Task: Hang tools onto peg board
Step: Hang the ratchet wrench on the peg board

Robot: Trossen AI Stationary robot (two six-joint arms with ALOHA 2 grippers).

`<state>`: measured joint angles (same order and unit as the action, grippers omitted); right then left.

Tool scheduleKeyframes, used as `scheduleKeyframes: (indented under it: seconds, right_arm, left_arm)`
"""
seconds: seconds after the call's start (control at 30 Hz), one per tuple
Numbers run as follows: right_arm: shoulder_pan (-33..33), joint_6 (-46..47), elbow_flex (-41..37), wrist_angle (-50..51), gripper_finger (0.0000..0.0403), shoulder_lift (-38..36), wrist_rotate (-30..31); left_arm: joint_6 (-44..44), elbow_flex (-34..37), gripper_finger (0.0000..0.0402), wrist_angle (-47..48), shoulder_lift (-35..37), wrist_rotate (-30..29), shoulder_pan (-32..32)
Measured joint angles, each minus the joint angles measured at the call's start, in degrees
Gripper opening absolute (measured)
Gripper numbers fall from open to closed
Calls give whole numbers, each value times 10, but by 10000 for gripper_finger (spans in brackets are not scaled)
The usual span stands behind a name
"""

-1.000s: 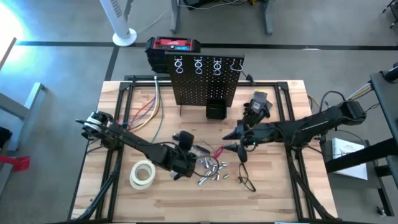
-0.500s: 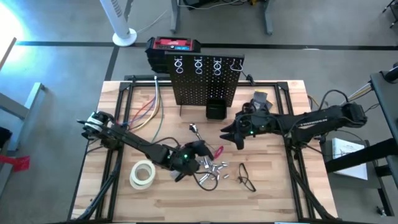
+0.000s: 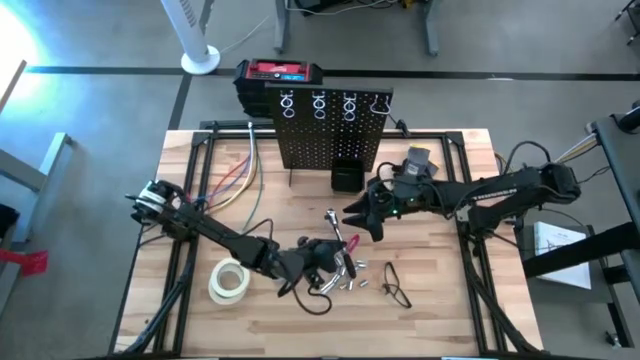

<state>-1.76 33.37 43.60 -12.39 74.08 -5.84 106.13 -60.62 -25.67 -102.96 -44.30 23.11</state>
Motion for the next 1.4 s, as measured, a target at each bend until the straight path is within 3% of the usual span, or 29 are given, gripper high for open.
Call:
scheduleKeyframes:
  seconds: [0.37, 0.47, 0.57, 0.77, 0.87, 1.0, 1.13, 1.4]
  right_arm:
    - [-26, -4, 62, 6, 198, 93, 7]
    - [-25, -12, 86, 55, 187, 104, 28]
    - [-27, -22, 113, 112, 152, 105, 47]
    - [-35, -47, 138, 148, 37, 103, 55]
    - [-37, -61, 141, 146, 37, 103, 63]
    - [-40, -100, 138, 169, 27, 92, 100]
    - [-46, -117, 133, 186, 26, 81, 151]
    - [-51, -178, 122, 145, 26, 18, 197]
  left_arm:
    - [-38, 0, 30, 7, 0, -1, 2]
    - [-41, 0, 30, 14, 0, -1, 3]
    - [-45, 1, 30, 16, 0, -3, 2]
    - [-63, 0, 30, 14, 0, -16, 1]
    - [-132, -4, 40, 8, -1, -55, 1]
    - [-264, -5, 99, 19, 3, -122, 11]
    - [-346, -7, 146, 15, 12, -149, 34]
    - [-501, -6, 154, 44, 28, -260, 69]
